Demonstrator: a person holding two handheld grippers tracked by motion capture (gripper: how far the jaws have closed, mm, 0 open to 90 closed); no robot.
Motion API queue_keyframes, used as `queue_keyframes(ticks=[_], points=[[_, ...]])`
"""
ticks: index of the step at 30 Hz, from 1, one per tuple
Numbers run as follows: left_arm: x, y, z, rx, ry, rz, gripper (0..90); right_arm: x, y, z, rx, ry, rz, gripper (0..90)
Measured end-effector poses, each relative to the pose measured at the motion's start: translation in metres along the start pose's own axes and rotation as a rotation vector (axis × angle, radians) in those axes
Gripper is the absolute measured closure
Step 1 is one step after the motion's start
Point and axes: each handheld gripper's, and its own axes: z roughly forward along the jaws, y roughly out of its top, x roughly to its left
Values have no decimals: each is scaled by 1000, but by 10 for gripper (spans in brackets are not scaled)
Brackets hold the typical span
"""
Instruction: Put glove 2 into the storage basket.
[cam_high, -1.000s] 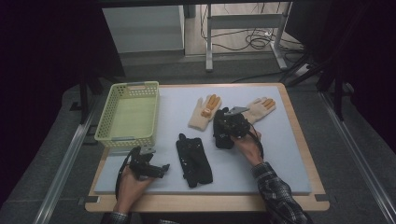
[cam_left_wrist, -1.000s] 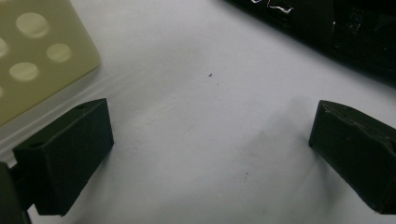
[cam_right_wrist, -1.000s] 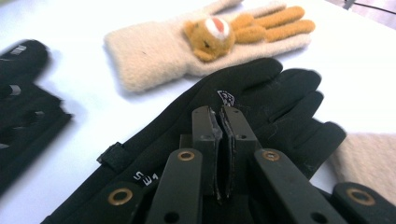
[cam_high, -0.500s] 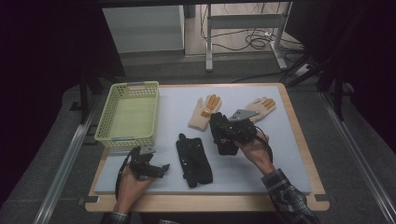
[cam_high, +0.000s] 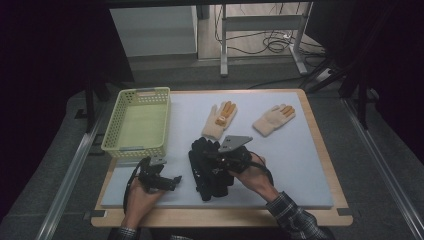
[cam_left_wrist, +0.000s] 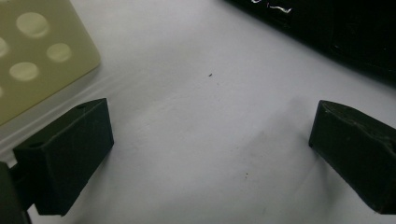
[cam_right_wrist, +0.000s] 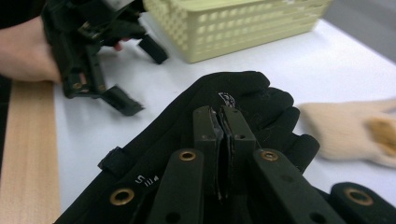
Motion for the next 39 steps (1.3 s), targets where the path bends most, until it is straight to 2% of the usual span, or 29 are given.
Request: queue_keyframes(ticks=[2,3,4,6,9,11,12,13,14,16,18,21,23,27,30,32,33,35,39], points=[[0,0,0,-2,1,-4,0,7,-5,15,12,28,1,847],[0,0,0,-2,1,-4,0,7,-5,15,12,28,1,847],[0,0,0,-2,1,-1,0,11,-10,24,24,35,-2,846],[0,0,0,-2,1,-1,0,13,-16,32,39,34,6,843],[0,0,0,-2,1,-1,0,14,-25,42,62,57,51,804],[0,0,0,-2,1,0,0,14,-29,45,68,61,58,778],[0,0,0,-2,1,-1,0,15,-32,47,72,55,65,738],[0,0,0,-2,2,0,0,14,-36,50,81,51,82,633],[0,0,0,-2,2,-4,0,14,-36,50,81,51,82,633],[0,0,0,-2,2,-4,0,13,-37,51,80,57,100,545],[0,0,0,-2,1,-1,0,10,-33,45,71,50,107,495],[0,0,0,-2,1,-4,0,6,-30,38,58,46,116,487],[0,0,0,-2,1,-1,0,0,-30,27,50,30,124,487],[0,0,0,-2,1,-1,0,-5,-33,17,48,25,144,509],[0,0,0,-2,1,0,0,-7,-42,4,55,17,145,643],[0,0,0,-2,1,0,0,-8,-45,1,56,16,145,671],[0,0,0,2,1,5,0,-8,-51,-4,55,10,141,746],[0,0,0,1,1,4,0,-8,-58,-9,61,19,153,815],[1,-1,-2,-4,-4,1,9,-7,-68,-12,81,33,165,883]])
